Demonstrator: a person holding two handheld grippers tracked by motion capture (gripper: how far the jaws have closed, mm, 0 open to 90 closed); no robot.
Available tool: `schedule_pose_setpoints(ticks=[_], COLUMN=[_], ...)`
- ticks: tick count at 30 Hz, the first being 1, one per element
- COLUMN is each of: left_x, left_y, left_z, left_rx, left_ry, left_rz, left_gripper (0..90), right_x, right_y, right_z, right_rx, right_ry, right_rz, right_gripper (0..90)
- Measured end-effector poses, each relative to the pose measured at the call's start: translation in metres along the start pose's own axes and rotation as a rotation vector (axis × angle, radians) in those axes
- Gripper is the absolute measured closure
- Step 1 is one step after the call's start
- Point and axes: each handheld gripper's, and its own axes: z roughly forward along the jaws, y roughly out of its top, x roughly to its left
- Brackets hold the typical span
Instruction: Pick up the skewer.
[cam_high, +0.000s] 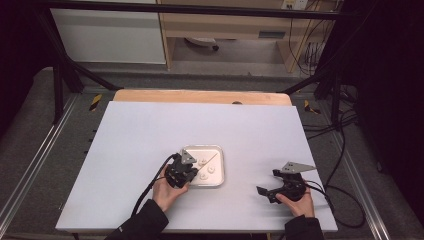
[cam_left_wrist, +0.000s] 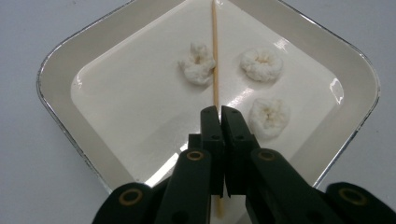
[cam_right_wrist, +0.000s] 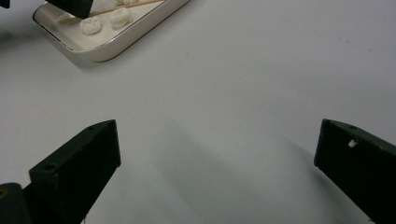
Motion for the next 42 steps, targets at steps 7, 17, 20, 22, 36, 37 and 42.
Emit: schedule_pose_setpoints(ticks=[7, 17, 20, 22, 36, 37, 42], left_x=[0.0, 0.001, 0.002, 0.002, -0.003, -0.003, -0.006], left_y=[-0.001, 0.0, 0.0, 0.0, 0.004, 0.004, 0.005], left_z=[-0.003, -0.018, -0.021, -0.022, -0.03, -0.03, -0.031], left_rx=[-0.02, -0.064, -0.067, -0.068, -0.066, -0.064, -0.06], left_ry=[-0.012, -0.027, -0.038, -0.042, -0.088, -0.091, -0.106], left_rz=[0.001, 0.001, 0.007, 0.007, 0.048, 0.052, 0.067], left_gripper=[88.5, 88.5, 88.5, 88.5, 88.5, 88.5, 88.5], right_x=[0.0, 0.0, 0.001, 0.002, 0.014, 0.015, 0.024], right_y=[0.0, 0.0, 0.001, 0.001, 0.009, 0.01, 0.013], right_z=[0.0, -0.001, 0.0, 0.0, 0.006, 0.008, 0.012], right_rx=[0.003, 0.0, 0.004, 0.005, 0.023, 0.029, 0.047], right_ry=[-0.001, -0.001, -0.005, -0.004, -0.036, -0.046, -0.069], right_rz=[-0.001, -0.002, -0.007, -0.013, -0.075, -0.086, -0.132], right_gripper=[0.9, 0.9, 0.9, 0.8, 0.7, 0.7, 0.7])
